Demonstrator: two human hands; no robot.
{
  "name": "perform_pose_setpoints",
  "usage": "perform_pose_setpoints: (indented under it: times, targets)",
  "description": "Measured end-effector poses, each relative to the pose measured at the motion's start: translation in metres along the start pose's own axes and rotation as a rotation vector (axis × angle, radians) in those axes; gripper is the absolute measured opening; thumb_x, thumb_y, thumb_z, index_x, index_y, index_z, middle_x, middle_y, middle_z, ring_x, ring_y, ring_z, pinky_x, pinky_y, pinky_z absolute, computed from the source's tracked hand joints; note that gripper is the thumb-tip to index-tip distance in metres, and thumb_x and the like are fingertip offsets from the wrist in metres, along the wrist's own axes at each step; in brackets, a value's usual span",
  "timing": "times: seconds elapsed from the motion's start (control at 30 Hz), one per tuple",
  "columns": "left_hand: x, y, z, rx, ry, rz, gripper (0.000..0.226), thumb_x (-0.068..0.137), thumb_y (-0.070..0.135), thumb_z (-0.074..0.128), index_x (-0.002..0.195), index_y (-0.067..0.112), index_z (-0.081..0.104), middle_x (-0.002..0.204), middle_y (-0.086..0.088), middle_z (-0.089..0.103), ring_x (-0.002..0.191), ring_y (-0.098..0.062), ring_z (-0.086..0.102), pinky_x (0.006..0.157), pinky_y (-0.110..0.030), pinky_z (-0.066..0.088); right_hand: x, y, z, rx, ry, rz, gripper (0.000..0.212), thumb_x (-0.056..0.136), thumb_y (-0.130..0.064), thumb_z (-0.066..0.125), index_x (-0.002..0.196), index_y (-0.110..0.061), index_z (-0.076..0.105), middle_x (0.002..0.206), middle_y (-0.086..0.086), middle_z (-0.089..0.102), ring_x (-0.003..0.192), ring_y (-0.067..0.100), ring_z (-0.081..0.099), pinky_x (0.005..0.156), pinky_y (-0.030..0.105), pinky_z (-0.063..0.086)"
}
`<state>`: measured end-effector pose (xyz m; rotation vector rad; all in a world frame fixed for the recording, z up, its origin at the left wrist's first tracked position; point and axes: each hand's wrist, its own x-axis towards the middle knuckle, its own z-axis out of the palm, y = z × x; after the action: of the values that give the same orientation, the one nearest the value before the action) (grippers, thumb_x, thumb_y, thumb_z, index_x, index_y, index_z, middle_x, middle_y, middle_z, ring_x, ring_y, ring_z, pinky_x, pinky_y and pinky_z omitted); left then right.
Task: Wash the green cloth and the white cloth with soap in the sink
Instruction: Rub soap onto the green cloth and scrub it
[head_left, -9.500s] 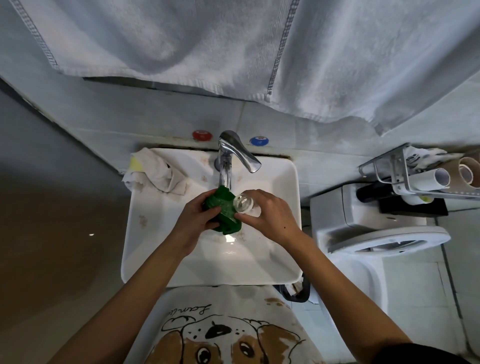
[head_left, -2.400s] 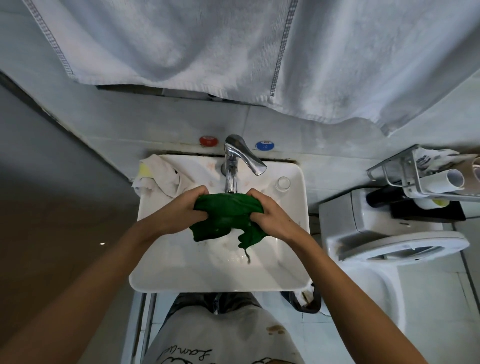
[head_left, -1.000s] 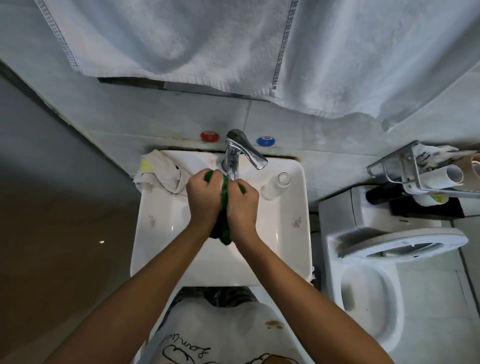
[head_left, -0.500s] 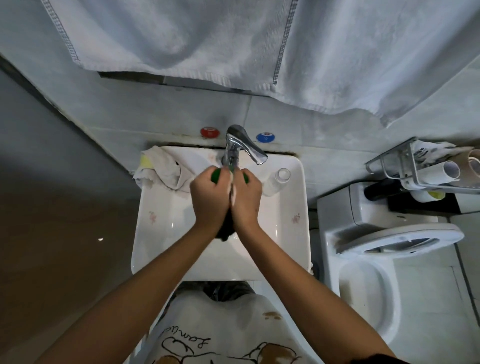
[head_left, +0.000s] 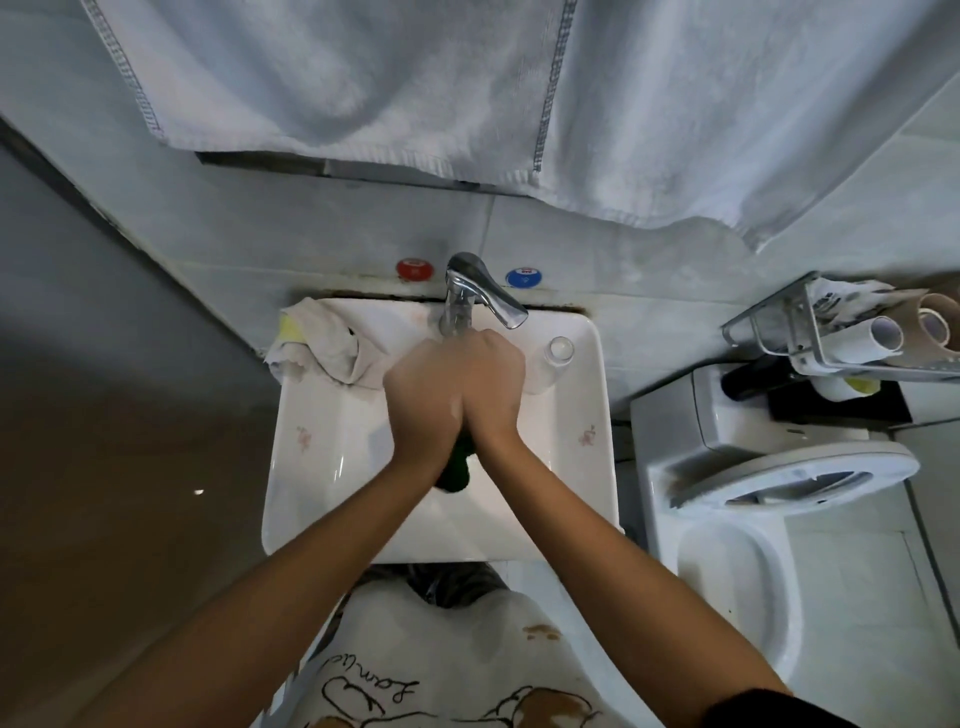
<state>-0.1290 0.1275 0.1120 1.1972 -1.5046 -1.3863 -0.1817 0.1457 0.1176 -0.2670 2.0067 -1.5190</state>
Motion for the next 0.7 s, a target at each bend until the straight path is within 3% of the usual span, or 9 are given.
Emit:
perform_pose_setpoints:
  times: [0.1,0.23,0.37,0.53,0.63,0.7]
  targets:
    - [0.027,0.004,-0.004,-0.027,0.074,-0.113,0.043,0.090,0.008,0.054,0.052,0.021,0.040,0.041,0.010,0.039,0.043,-0.002,0.035,0.049,-0.024,0.032,-0.018,0.004,0.001,-0.018,-0.104,-0.073,0.031,0.092,-0.009,0.052,0.061,-0.015,0.049,0.055,-0.005,0.045,0.055,0.008,0.042,0.054,0.023,0.035]
    - [-0.002,0.011,0.004,0.011,-0.025,0.042,0.032,0.092,0.013,0.054,0.061,0.018,0.049,0.052,0.009,0.047,0.048,-0.002,0.045,0.050,-0.020,0.040,0.005,-0.009,-0.003,0.076,0.005,-0.004,0.037,0.091,-0.006,0.052,0.057,-0.017,0.048,0.050,-0.008,0.046,0.050,0.008,0.041,0.051,0.022,0.035]
    - [0.036,0.010,-0.003,0.025,0.049,-0.065,0.041,0.091,0.013,0.055,0.054,0.022,0.042,0.049,0.006,0.041,0.049,-0.008,0.038,0.052,-0.027,0.034,-0.014,0.000,0.002,0.022,-0.077,-0.071,0.034,0.092,-0.008,0.050,0.060,-0.017,0.046,0.056,-0.005,0.044,0.055,0.009,0.039,0.052,0.022,0.033]
    - [0.004,0.011,0.007,0.037,-0.019,0.085,0.037,0.092,0.013,0.055,0.059,0.026,0.047,0.049,0.010,0.045,0.046,-0.001,0.043,0.048,-0.018,0.037,0.005,-0.007,-0.003,0.087,0.055,0.000,0.041,0.092,-0.005,0.050,0.054,-0.020,0.045,0.046,-0.010,0.043,0.049,0.007,0.037,0.052,0.024,0.033]
    - [0.029,0.007,0.001,0.019,0.050,-0.041,0.042,0.091,0.011,0.055,0.053,0.023,0.041,0.047,0.008,0.038,0.044,-0.003,0.035,0.048,-0.025,0.032,-0.014,0.001,-0.003,0.013,-0.078,-0.048,0.035,0.093,-0.009,0.049,0.060,-0.018,0.046,0.055,-0.005,0.043,0.053,0.007,0.039,0.050,0.018,0.033]
    - [0.020,0.004,0.002,0.019,0.029,0.005,0.042,0.091,0.009,0.054,0.054,0.024,0.041,0.047,0.008,0.039,0.045,-0.002,0.036,0.049,-0.025,0.033,-0.007,0.000,-0.006,0.016,-0.076,-0.038,0.036,0.093,-0.006,0.050,0.059,-0.018,0.045,0.053,-0.006,0.042,0.049,0.004,0.038,0.050,0.018,0.033]
